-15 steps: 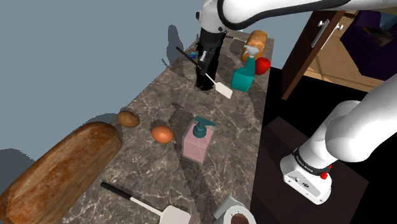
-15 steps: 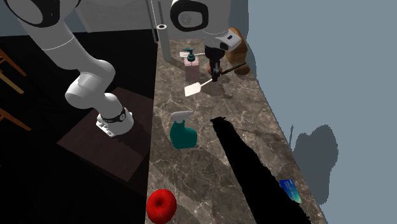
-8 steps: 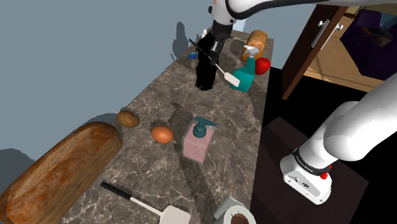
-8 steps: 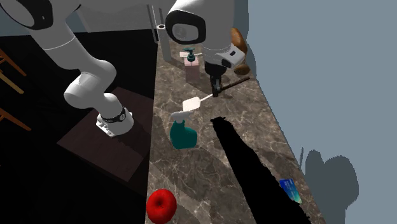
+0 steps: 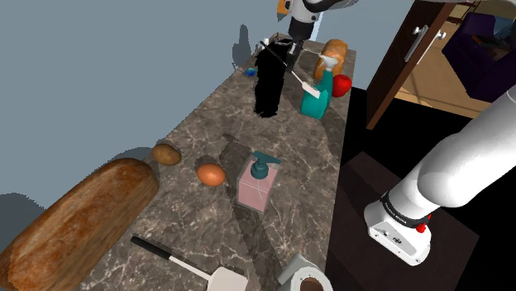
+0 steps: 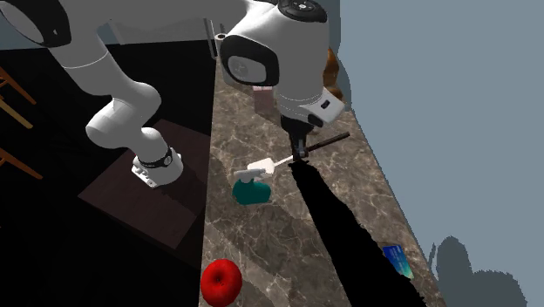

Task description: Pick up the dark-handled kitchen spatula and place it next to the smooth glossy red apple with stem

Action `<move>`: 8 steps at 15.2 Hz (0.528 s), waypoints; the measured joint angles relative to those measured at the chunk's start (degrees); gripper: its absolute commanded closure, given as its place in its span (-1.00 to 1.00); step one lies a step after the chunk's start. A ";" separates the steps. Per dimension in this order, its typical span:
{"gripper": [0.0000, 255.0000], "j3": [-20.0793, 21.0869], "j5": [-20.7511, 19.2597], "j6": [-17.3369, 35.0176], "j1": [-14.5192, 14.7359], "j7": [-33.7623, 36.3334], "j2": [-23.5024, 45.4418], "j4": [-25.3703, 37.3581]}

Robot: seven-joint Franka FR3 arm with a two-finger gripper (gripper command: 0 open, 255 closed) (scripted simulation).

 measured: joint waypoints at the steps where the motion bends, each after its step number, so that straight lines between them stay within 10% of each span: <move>1: 1.00 -0.78 0.05 0.13 -0.70 -1.47 0.06 -0.10; 8: 1.00 -4.13 0.68 -0.13 -3.99 -8.35 5.54 5.39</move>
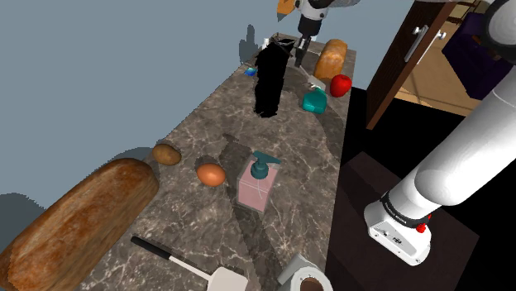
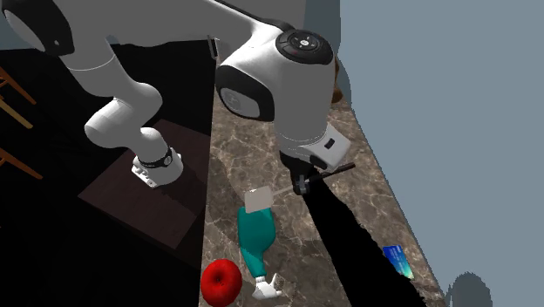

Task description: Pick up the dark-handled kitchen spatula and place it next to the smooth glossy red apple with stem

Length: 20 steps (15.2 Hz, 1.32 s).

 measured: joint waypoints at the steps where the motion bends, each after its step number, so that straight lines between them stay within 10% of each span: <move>1: 1.00 -0.06 0.02 0.55 -0.07 -0.18 0.07 -0.49; 20: 1.00 -0.09 0.71 14.46 -0.19 -1.25 3.84 -10.68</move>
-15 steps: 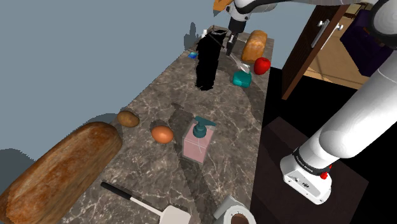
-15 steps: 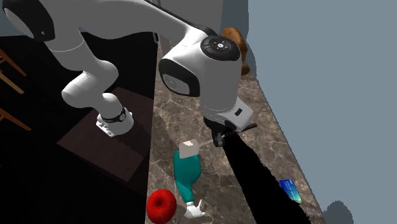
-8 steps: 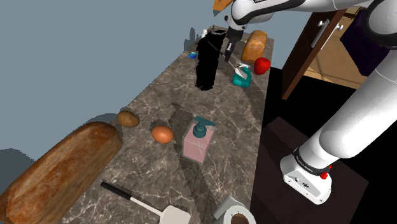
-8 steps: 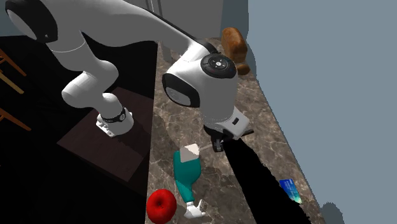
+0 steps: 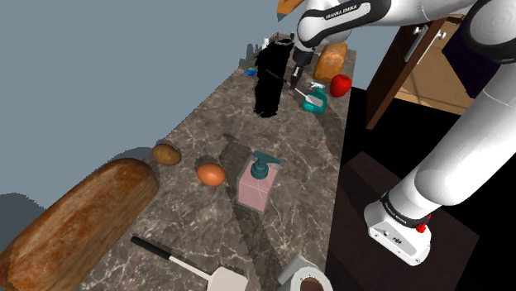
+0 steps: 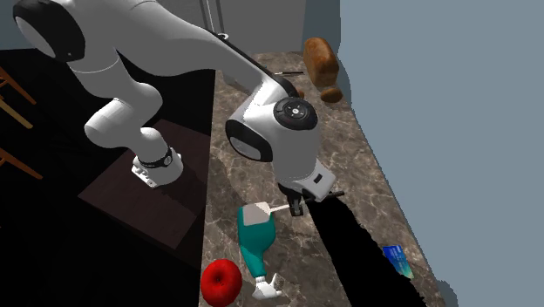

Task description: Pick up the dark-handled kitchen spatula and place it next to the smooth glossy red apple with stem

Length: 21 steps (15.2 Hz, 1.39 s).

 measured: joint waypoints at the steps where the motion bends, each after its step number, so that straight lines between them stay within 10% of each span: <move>1: 1.00 0.03 0.06 0.68 0.02 -0.01 0.52 -0.15; 15: 1.00 0.15 0.66 7.51 -0.01 -0.52 3.44 -3.10; 16: -1.00 0.15 0.65 7.49 0.00 -0.48 3.41 -3.13; 21: -1.00 0.27 0.57 7.21 0.19 -0.18 3.58 -3.57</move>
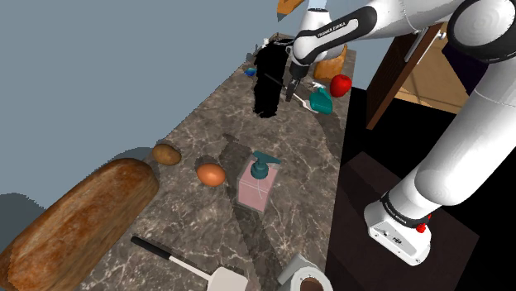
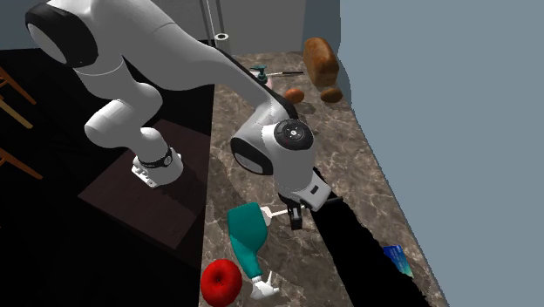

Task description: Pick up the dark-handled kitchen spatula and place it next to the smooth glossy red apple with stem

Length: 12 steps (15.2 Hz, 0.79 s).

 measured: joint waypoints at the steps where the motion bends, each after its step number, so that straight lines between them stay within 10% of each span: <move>1: -1.00 -0.05 0.04 0.00 -0.09 -0.17 0.14 0.11; 12: -1.00 -0.30 -0.53 -6.47 -0.22 0.07 -3.61 2.83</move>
